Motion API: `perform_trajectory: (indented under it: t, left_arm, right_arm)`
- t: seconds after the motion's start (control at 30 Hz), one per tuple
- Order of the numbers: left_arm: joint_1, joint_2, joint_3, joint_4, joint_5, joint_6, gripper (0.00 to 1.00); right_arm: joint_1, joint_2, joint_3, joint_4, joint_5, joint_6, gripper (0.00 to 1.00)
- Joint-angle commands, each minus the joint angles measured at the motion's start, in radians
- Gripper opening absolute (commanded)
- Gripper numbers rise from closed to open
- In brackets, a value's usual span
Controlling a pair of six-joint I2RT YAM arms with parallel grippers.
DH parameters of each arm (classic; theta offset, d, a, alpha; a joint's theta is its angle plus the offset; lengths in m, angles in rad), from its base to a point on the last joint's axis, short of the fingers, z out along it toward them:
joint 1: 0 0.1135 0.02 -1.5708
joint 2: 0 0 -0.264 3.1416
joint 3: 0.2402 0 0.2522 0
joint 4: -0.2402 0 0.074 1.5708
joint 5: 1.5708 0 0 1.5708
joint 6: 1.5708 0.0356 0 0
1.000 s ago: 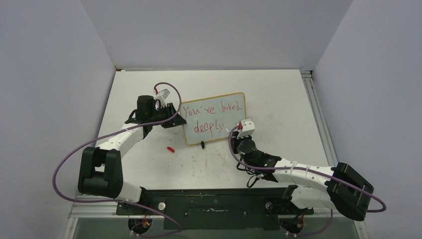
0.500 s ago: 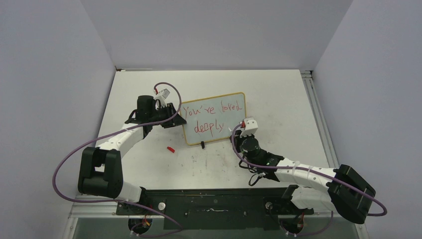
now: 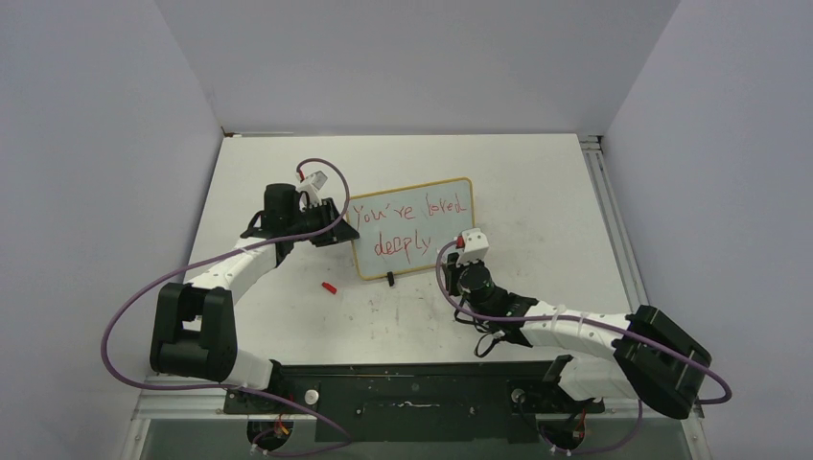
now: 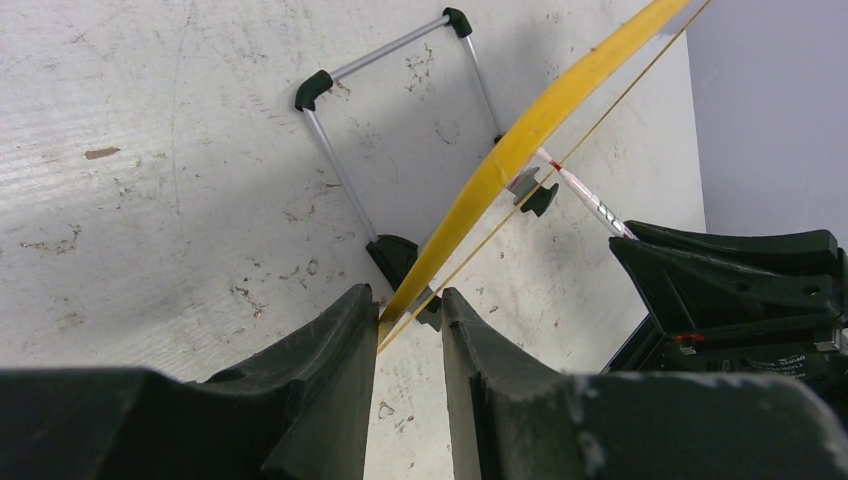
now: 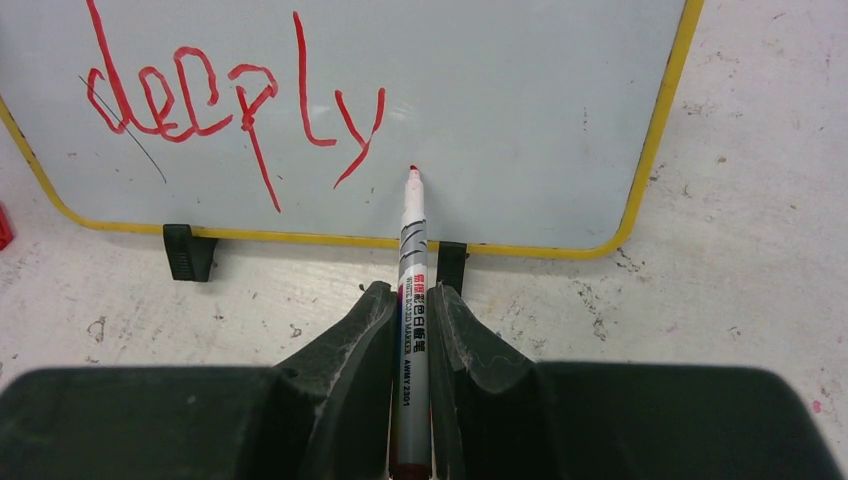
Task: Write a sentence on the whiteboard
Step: Write a sentence on the whiteboard, then put down the whiteboard on the whiteboard stand, then pick up the pen cap from the center of the board.
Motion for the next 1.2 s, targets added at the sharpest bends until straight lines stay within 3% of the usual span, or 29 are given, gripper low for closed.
perform_trajectory:
  t: [0.0,0.17,0.37,0.73,0.93,1.17]
  left_arm:
    - [-0.003,-0.030,0.041,0.018,0.019,0.006,0.28]
    - [-0.002,-0.030,0.040,0.016,0.017,0.008,0.28]
    - [-0.001,-0.048,0.031,0.001,0.001,0.013,0.29]
    - [0.039,-0.204,-0.030,-0.098,-0.165,0.068,0.61]
    - [0.137,-0.345,-0.125,-0.169,-0.278,0.016,0.62]
    - [0.120,-0.479,-0.238,-0.314,-0.454,-0.080,0.61]
  right_arm:
    - [-0.006,0.030,0.026,0.059,0.013,-0.007,0.05]
    - [-0.006,0.027,0.030,0.047,0.010,-0.004,0.05]
    - [-0.003,-0.113,0.043,-0.023,-0.002,-0.006,0.05]
    - [-0.005,-0.358,0.049,-0.156,0.035,-0.036,0.05]
    - [-0.005,-0.436,0.044,-0.186,0.051,-0.055,0.05]
    - [-0.005,-0.498,0.040,-0.211,0.063,-0.064,0.05]
